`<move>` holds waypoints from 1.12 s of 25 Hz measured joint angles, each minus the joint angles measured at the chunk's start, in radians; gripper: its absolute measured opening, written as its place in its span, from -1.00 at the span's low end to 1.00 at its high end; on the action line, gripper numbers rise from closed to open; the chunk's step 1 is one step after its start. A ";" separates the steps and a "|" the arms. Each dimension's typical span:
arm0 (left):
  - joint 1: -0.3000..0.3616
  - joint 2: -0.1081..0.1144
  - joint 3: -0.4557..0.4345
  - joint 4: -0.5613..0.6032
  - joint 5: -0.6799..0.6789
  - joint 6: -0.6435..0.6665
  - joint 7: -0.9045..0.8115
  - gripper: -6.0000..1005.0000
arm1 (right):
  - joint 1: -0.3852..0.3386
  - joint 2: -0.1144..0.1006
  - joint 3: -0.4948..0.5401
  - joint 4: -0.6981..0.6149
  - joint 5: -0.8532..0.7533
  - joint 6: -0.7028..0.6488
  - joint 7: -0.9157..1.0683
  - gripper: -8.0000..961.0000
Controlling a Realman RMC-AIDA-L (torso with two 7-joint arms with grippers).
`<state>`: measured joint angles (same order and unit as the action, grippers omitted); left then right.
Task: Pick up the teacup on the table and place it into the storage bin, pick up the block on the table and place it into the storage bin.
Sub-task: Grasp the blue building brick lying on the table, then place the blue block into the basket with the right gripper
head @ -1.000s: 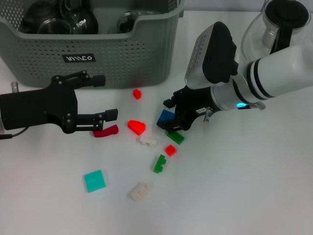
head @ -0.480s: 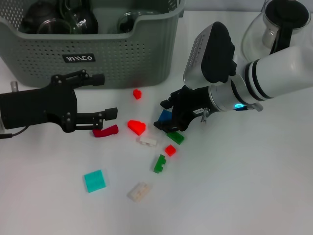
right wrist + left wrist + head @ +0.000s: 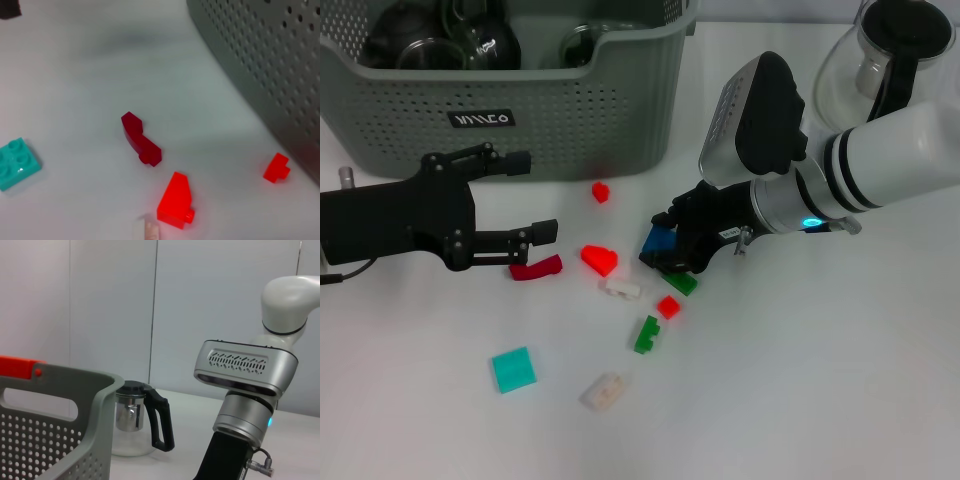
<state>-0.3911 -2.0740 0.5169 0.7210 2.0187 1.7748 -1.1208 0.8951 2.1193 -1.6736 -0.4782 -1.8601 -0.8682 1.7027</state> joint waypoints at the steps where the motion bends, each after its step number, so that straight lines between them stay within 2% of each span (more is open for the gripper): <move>1: 0.000 0.000 0.000 0.000 0.000 0.000 0.000 0.74 | 0.000 0.000 0.000 0.000 0.000 0.000 0.000 0.11; 7: 0.002 0.000 -0.001 0.000 -0.002 0.000 0.000 0.74 | 0.000 -0.002 0.000 0.000 0.000 -0.002 0.006 0.11; 19: 0.009 0.002 -0.002 0.005 -0.001 0.005 -0.005 0.74 | -0.010 -0.016 0.005 -0.041 -0.005 -0.048 0.017 -0.11; 23: 0.027 0.017 -0.003 0.009 0.000 0.012 -0.030 0.74 | -0.023 -0.042 0.026 -0.128 -0.011 -0.131 0.057 -0.10; 25: 0.040 0.022 -0.005 0.010 0.001 0.014 -0.036 0.74 | -0.036 -0.056 0.071 -0.222 -0.026 -0.226 0.100 -0.09; 28: 0.056 0.025 -0.013 0.012 0.001 0.014 -0.039 0.74 | -0.039 -0.057 0.122 -0.297 -0.045 -0.303 0.130 -0.07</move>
<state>-0.3349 -2.0486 0.5036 0.7335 2.0196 1.7889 -1.1595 0.8564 2.0625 -1.5514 -0.7748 -1.9050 -1.1712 1.8329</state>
